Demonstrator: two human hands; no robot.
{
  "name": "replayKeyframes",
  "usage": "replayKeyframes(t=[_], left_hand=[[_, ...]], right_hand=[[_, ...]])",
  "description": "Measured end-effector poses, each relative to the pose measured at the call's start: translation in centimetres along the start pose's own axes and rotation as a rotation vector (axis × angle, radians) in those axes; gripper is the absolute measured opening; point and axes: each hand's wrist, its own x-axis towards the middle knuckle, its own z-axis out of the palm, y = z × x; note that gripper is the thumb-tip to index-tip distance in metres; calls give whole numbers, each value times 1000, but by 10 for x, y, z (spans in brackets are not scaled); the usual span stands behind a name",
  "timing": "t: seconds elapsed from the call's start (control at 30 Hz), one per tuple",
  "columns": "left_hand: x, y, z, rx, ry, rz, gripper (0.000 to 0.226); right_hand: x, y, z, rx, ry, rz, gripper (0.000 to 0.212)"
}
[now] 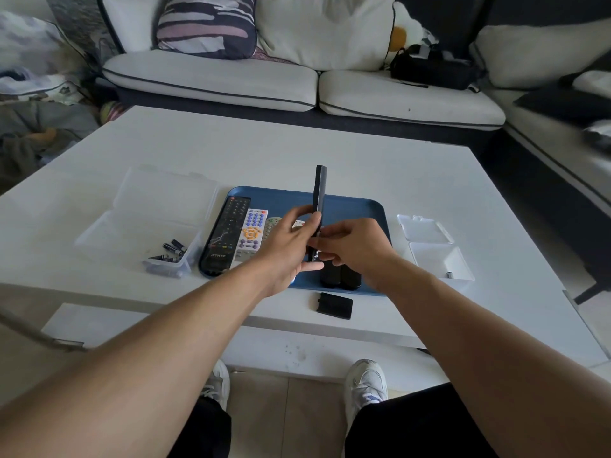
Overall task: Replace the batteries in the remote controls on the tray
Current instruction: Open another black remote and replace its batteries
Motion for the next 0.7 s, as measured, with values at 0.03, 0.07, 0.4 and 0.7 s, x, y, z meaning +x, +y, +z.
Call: replayKeyframes(t=[0.03,0.07,0.4,0.7], left_hand=[[0,1,0,5,3,-1,11],[-1,1,1,5,10,-2,12],[13,7,-16,-106,147,-99,35],[4,16,-13,-115,67,-188,47]], right_hand=[[0,0,-1,0,-18,13,20],[1,0,-2,-5,-37,20,19],[4,-13,-10,492,-99,192,15],[0,-3,2,-531,-89,-362,19]])
